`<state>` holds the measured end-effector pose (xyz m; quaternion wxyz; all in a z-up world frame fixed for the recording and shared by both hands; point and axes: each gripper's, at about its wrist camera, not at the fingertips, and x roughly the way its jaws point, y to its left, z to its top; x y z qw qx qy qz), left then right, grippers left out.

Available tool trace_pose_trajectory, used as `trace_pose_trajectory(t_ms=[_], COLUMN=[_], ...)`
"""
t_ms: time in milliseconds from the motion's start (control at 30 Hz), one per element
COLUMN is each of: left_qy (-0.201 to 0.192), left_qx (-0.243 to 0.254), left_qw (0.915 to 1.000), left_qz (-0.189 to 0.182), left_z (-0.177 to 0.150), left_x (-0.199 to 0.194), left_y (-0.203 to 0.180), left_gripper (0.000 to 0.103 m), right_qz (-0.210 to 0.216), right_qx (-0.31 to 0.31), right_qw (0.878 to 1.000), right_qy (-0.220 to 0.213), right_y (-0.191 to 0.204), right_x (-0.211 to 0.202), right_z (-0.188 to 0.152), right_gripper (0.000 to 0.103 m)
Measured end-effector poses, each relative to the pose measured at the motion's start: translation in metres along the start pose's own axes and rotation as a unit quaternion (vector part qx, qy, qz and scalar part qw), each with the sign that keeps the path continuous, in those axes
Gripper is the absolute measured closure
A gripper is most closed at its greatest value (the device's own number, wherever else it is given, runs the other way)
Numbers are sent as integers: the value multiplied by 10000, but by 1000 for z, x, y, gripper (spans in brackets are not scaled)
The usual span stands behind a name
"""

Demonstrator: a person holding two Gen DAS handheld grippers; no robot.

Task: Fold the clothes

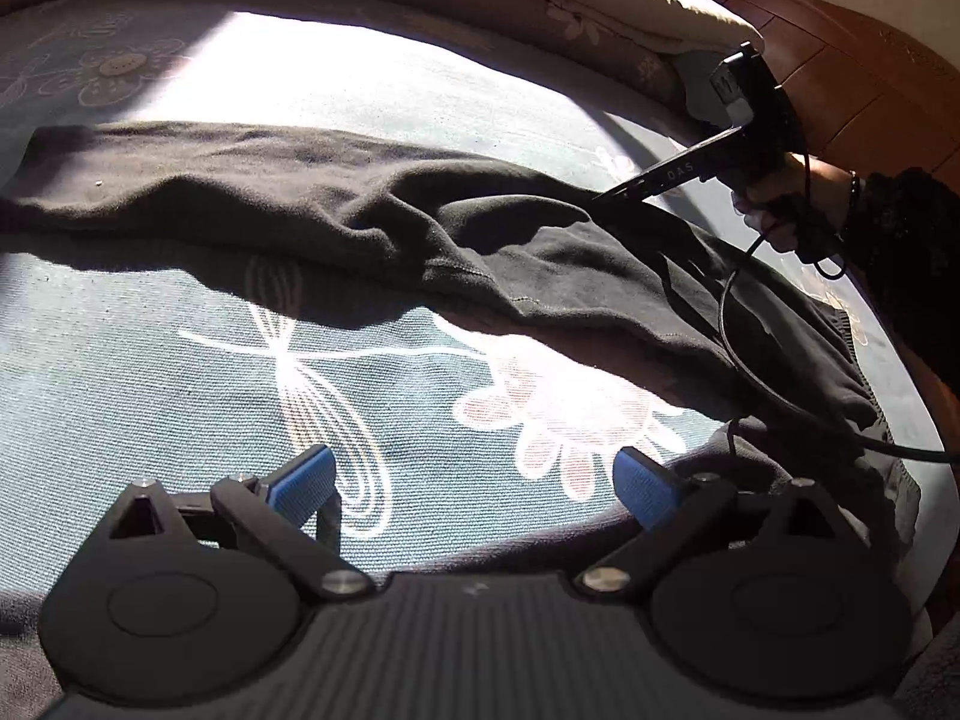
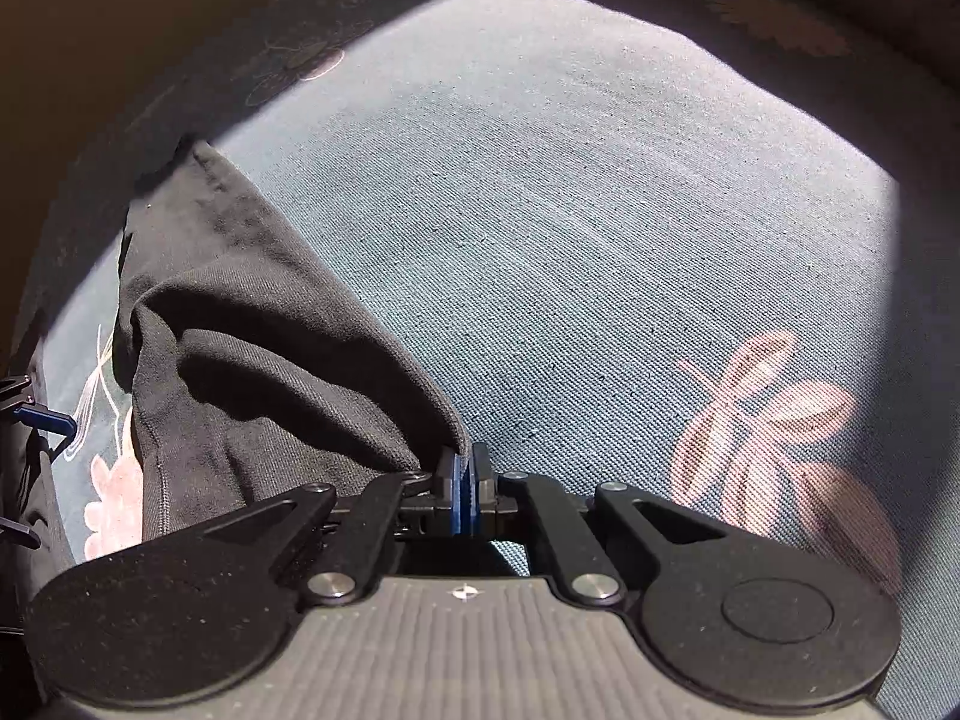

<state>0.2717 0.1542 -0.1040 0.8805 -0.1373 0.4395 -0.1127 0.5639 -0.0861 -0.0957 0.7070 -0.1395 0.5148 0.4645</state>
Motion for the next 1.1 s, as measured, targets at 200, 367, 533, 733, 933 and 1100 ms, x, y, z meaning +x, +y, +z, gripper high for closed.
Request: trace_pose_trajectory(t_ms=[200,367,533,733,933,1100], left_qy=[-316,-741,-1049,-1344,-1506,-1608], left_qx=[-866,-2274,-2992,-3375,-3409,-3431], left_qw=[9954,9710,9473,9270,9232,9211], left_qz=[248,7,-457,-936,-932,-898], left_z=[33,51,52,53,69,79], left_x=[-20,-21,-11,-4,6,11], left_y=[73,154,199,228,241,248], left_gripper=[6,6,8,8,9,11], right_qz=[-69,530,1098,1435,2315,2695], right_qx=[-376,-427,-814,-1088,-506,-405], right_qw=[9992,9972,9899,9836,9713,9620], right_qy=[144,-308,-380,-69,-216,-171], right_y=[24,47,90,125,126,143], right_x=[-10,-21,26,113,165,184], right_z=[7,45,107,165,200,213], right_gripper=[66,60,60,58,56,56])
